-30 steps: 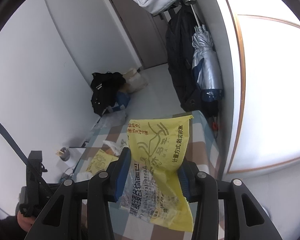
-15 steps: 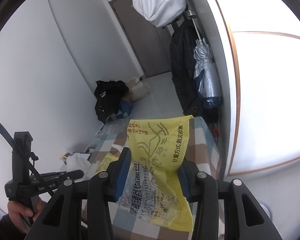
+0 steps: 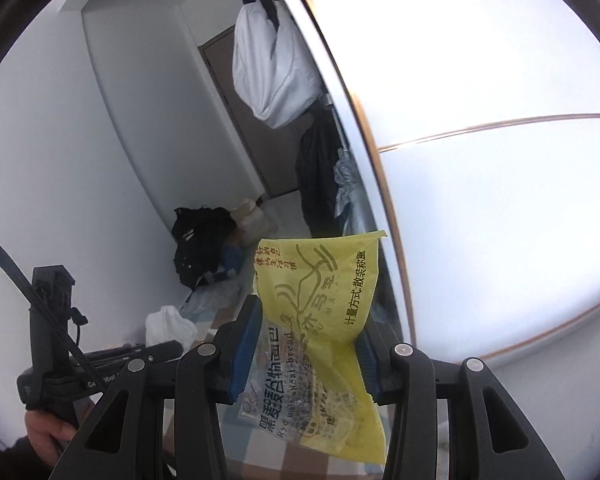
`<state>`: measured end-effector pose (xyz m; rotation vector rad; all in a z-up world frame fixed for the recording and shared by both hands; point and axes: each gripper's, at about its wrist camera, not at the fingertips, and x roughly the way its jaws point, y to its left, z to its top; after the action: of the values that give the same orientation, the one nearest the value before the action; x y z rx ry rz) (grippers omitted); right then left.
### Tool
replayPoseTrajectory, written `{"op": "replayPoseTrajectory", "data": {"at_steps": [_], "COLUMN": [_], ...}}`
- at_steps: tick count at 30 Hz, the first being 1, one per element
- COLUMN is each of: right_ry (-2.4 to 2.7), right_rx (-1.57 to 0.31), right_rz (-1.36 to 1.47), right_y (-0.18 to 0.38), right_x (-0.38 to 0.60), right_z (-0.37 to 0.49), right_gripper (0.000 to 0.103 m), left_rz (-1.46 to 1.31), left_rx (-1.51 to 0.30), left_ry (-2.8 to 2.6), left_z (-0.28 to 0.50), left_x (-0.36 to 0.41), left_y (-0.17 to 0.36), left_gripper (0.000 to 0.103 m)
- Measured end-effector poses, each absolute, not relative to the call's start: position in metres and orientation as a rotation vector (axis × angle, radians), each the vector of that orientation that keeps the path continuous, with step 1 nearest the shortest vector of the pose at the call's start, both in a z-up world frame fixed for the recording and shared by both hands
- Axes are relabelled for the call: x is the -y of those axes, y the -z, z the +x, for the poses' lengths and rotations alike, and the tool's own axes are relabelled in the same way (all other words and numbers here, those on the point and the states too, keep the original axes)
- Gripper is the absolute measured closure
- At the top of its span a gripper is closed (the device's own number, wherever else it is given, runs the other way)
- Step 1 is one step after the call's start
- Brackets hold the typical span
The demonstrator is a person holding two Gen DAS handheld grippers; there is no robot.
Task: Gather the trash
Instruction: 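Carry the yellow bag and white tissue to the bin with both grippers, then open the right gripper over the bin to drop the yellow bag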
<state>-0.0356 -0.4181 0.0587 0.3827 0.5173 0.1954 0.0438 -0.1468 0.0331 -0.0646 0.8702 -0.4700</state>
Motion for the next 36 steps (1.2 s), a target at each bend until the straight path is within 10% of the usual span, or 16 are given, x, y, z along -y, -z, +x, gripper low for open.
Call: {"op": "replayPoseTrajectory", "data": {"at_steps": [14, 36], "right_ry": [0.029, 0.19], "right_rx": [-0.514, -0.968], "right_rz": [0.328, 0.626], "right_y": [-0.04, 0.182], "right_x": [0.5, 0.57], "right_z": [-0.079, -0.052], "right_gripper": [0.059, 0.059], "left_rz": [-0.004, 0.13], "left_rx": [-0.949, -1.386], "left_ry": [0.686, 0.806], "left_z": [0.049, 0.086], "left_x": [0.253, 0.359], "left_y": [-0.013, 0.142], "left_gripper": [0.098, 0.098]}}
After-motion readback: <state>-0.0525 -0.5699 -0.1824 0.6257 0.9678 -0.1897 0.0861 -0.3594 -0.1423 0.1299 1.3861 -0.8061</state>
